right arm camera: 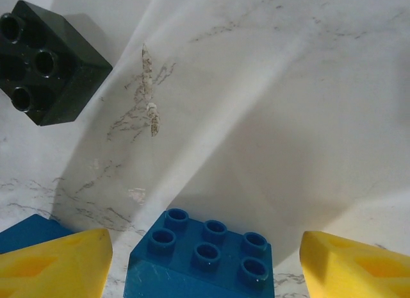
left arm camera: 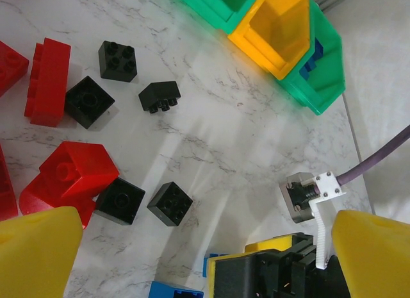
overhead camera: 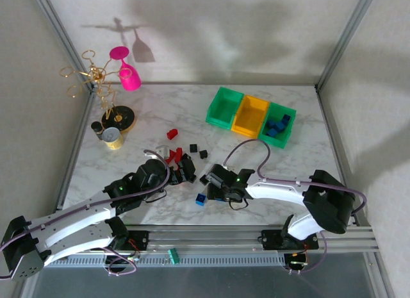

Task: Sort the legos into containers by color
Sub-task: Pick up the lego from the bottom-center of the table, then place the lego in the container.

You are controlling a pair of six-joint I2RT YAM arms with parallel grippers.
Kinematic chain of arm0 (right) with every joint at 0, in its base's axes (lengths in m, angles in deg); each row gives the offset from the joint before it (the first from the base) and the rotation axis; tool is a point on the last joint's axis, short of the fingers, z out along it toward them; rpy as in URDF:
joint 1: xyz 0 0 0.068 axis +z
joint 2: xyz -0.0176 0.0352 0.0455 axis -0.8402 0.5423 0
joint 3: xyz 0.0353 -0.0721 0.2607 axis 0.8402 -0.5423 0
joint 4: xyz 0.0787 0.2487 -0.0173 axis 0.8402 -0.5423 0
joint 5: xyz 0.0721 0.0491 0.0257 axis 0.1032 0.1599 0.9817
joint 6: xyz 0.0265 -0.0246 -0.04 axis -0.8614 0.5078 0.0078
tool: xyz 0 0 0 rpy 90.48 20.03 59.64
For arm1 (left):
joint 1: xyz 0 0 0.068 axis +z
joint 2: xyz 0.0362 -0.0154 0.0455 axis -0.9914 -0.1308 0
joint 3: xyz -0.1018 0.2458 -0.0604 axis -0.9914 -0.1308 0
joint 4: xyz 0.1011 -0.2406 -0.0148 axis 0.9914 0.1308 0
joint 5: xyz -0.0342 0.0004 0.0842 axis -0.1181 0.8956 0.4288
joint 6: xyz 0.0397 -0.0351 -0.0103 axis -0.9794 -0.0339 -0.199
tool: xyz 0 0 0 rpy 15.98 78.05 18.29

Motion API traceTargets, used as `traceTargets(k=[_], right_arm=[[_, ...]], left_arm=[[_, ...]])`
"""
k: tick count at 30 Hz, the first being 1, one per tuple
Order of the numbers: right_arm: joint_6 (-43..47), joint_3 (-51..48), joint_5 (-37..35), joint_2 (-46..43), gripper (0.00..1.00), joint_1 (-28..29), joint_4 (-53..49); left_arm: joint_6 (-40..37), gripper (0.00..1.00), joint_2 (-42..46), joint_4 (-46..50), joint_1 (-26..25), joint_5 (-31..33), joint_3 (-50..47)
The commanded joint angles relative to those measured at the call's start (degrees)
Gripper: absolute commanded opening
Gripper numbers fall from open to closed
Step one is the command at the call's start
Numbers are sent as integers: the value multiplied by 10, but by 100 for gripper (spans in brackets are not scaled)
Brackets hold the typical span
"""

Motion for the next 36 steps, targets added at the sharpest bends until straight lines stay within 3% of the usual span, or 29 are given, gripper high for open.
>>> traceTargets(k=[1, 14, 21, 28, 36], right_arm=[[-8, -2, -1, 12, 73, 11, 7], [-7, 2, -26, 1, 51, 11, -8], [-1, 26, -73, -29, 49, 1, -43], [65, 75, -120, -61, 48, -61, -80], [185, 124, -136, -78, 49, -241, -64]], left_arm=[[6, 100, -3, 0, 2, -6, -7], [5, 100, -6, -4, 2, -4, 1], [3, 100, -16, -14, 2, -1, 14], [-3, 100, -55, -37, 2, 9, 47], [-13, 100, -117, -77, 2, 2, 86]])
